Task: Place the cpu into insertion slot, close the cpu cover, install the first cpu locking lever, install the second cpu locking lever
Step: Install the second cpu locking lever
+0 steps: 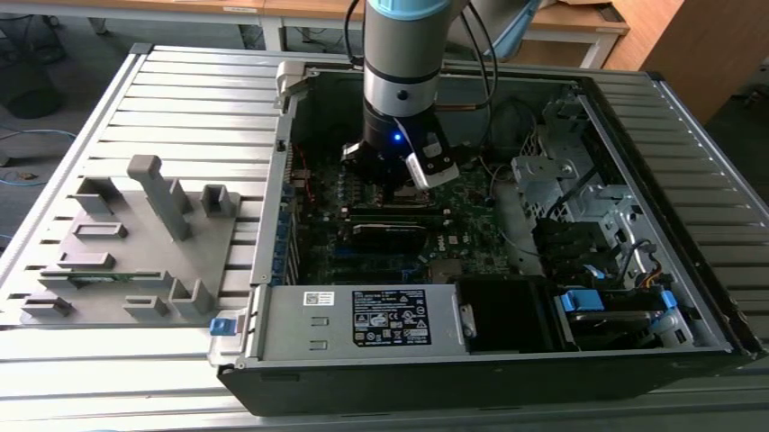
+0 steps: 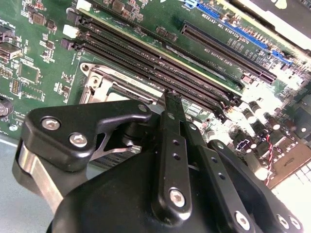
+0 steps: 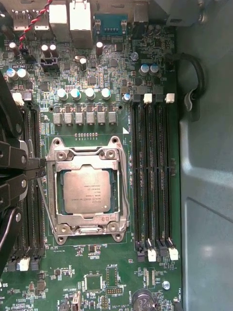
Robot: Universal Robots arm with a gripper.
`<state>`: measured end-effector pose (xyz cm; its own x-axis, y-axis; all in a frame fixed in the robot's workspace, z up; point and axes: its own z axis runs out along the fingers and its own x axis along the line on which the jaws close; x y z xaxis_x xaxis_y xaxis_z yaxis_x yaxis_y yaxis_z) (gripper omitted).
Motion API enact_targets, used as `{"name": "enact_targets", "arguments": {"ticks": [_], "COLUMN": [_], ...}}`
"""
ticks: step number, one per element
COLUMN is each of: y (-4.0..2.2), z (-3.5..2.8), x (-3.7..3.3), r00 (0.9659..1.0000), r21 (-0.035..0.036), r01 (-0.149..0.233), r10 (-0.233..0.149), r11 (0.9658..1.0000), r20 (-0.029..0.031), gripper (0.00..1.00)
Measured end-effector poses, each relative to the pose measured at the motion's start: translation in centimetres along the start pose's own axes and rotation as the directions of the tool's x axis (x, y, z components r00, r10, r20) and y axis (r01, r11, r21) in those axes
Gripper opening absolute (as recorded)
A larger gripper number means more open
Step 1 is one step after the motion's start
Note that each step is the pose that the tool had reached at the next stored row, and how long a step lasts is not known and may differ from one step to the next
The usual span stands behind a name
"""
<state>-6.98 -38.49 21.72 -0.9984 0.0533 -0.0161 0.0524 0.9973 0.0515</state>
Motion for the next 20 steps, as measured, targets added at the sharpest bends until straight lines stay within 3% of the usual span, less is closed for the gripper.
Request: {"name": "enact_targets", "arguments": {"ticks": [9, 20], "y": [-0.02, -0.09], "z": [0.15, 1.04], "x": [0.25, 0.72], "r00": [1.0, 1.0], "r21": [-0.0001, -0.0002], "r01": [0.0, 0.0], "r10": [0.0, 0.0], "r11": [1.0, 1.0], "r20": [0.0002, 0.0002], "gripper": [0.11, 0.11]}}
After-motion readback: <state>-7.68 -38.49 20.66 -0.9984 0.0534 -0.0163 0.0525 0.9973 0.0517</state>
